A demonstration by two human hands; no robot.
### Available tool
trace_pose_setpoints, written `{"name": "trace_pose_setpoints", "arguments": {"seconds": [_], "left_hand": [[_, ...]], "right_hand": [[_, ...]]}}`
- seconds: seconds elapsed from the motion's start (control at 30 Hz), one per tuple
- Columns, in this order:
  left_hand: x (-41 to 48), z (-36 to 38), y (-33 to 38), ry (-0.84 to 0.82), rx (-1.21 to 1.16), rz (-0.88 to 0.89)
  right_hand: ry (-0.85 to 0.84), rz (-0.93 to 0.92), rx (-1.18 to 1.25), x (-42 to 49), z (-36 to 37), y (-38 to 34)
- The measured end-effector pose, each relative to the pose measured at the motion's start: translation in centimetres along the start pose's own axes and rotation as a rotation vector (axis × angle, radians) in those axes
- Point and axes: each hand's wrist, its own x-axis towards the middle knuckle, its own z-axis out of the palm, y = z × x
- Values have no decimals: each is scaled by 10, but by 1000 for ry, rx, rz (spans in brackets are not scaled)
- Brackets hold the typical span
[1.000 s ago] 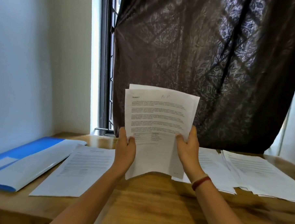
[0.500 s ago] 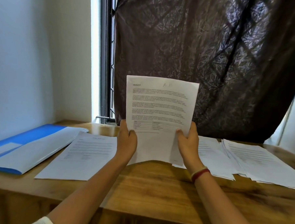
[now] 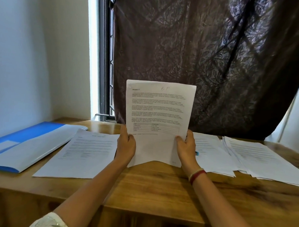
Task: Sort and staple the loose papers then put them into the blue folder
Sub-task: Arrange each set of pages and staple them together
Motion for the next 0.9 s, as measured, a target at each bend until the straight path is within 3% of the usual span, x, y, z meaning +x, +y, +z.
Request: {"name": "trace_pose_setpoints", "arguments": {"seconds": [0.57,0.9], "left_hand": [[-1,2,-12,-17,28,54],[9,-4,-6,101,187,54]], "right_hand": [[7,60,-8,-1,5,13],[-56,136,46,2,5,18]]}}
